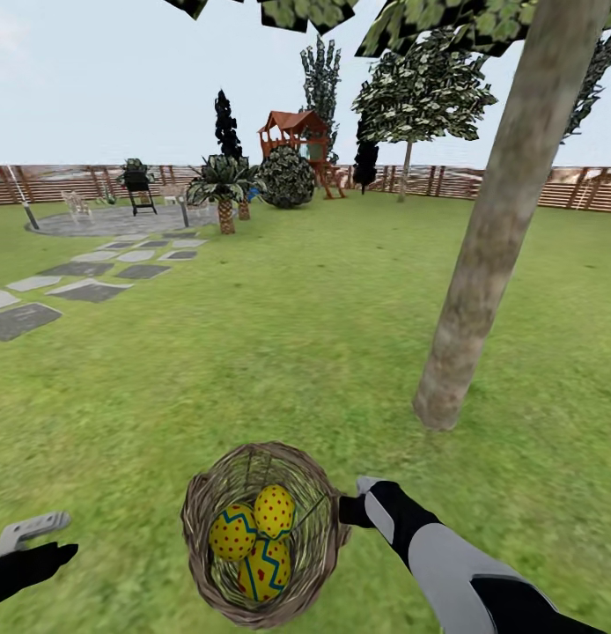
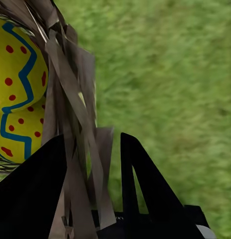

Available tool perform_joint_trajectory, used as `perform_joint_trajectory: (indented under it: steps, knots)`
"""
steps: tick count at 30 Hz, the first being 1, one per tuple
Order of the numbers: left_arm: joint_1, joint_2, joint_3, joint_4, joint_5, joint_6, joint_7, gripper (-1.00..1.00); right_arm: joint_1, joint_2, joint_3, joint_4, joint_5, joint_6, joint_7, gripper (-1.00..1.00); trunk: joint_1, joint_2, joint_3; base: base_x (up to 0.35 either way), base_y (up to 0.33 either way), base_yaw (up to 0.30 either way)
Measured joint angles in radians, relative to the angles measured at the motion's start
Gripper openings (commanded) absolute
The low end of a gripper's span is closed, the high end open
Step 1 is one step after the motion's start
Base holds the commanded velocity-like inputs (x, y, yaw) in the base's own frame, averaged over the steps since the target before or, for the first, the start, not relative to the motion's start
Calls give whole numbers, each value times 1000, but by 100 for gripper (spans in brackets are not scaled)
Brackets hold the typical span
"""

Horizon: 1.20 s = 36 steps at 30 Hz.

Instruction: Take the three Easter eggs out of the wicker basket on the lawn in the garden, then place them on the lawn next to a single tree (choose any tree) so that all three eggs are next to the same tree and none are left in the basket.

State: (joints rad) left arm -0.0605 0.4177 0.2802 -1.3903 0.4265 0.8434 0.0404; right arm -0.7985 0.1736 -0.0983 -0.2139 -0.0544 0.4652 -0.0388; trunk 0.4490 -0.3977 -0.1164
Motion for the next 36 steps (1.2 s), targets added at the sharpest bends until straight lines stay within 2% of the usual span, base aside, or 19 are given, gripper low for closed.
perform_joint_trajectory:
  steps: [30, 36]
  knots:
    - [0, 1, 0, -2, 0, -13, 0, 100, 0, 0, -1, 0, 0, 0, 0, -100, 0, 0, -8, 227, 0, -42]
    - [0, 1, 0, -2, 0, -14, 0, 100, 0, 0, -1, 0, 0, 0, 0, -100, 0, 0, -14, 225, 0, -144]
